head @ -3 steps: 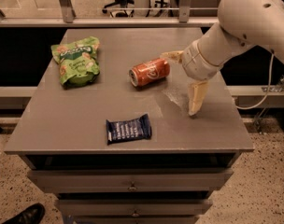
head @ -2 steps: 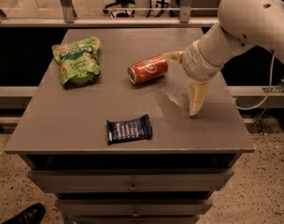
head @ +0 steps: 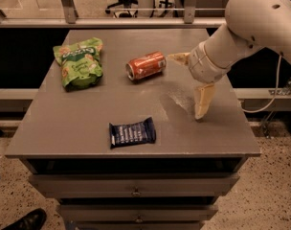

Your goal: Knock coke can over

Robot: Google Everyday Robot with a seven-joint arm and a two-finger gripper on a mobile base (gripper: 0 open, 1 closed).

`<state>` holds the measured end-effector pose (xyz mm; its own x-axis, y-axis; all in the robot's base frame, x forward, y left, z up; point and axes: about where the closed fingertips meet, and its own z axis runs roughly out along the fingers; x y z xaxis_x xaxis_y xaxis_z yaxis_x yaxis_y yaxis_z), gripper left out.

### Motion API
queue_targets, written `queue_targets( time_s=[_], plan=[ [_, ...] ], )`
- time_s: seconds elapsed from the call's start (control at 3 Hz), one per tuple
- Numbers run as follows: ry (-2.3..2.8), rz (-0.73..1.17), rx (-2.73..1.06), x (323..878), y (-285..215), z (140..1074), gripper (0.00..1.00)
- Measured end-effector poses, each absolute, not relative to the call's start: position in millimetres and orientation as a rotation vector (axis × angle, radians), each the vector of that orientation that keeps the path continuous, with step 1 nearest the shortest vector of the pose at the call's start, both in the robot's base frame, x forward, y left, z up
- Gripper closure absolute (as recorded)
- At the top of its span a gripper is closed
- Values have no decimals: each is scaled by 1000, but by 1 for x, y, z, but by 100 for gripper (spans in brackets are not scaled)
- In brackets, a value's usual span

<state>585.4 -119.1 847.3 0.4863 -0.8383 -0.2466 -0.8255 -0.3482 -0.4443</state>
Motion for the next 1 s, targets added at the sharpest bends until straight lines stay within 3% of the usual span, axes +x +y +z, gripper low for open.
queue_targets(
  time_s=[0.33,0.67,1.0],
  plan=[
    [1445,-107,-2113,577,-146,861,16],
    [1605,-288,-1850,553,-219,903,39],
    [1669,-399,-1660,539,-268,934,44]
  ],
)
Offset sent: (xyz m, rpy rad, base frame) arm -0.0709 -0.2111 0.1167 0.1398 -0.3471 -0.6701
